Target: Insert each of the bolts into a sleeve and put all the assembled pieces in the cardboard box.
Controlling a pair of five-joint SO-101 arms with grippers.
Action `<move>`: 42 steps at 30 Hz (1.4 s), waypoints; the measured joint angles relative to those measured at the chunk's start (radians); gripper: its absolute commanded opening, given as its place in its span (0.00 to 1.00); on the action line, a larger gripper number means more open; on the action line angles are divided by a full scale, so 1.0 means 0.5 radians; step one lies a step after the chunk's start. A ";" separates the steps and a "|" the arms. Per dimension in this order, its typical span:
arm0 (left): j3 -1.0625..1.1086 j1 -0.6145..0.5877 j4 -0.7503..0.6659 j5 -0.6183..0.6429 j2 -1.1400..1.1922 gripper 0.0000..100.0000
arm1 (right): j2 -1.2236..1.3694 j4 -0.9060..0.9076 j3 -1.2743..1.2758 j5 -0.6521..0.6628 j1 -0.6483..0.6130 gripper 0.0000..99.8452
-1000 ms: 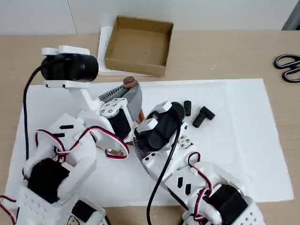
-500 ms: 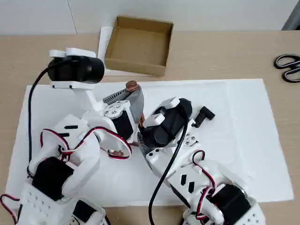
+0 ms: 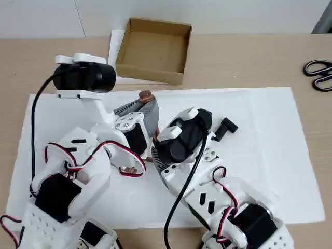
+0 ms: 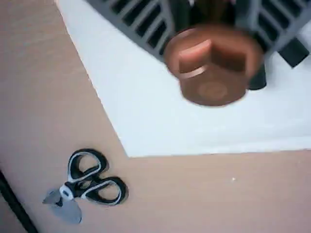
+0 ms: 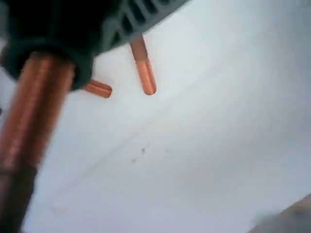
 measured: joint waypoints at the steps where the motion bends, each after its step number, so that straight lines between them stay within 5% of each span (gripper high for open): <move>1: -0.003 0.000 0.031 0.000 0.000 0.00 | 0.000 0.000 0.000 0.000 -0.003 0.00; 26: 0.025 0.261 0.402 -0.006 -0.018 0.00 | 0.000 -0.049 -0.006 0.000 0.086 0.00; 42: 0.209 0.365 0.402 -0.123 -0.046 0.00 | 0.009 -0.040 0.015 0.000 0.086 0.00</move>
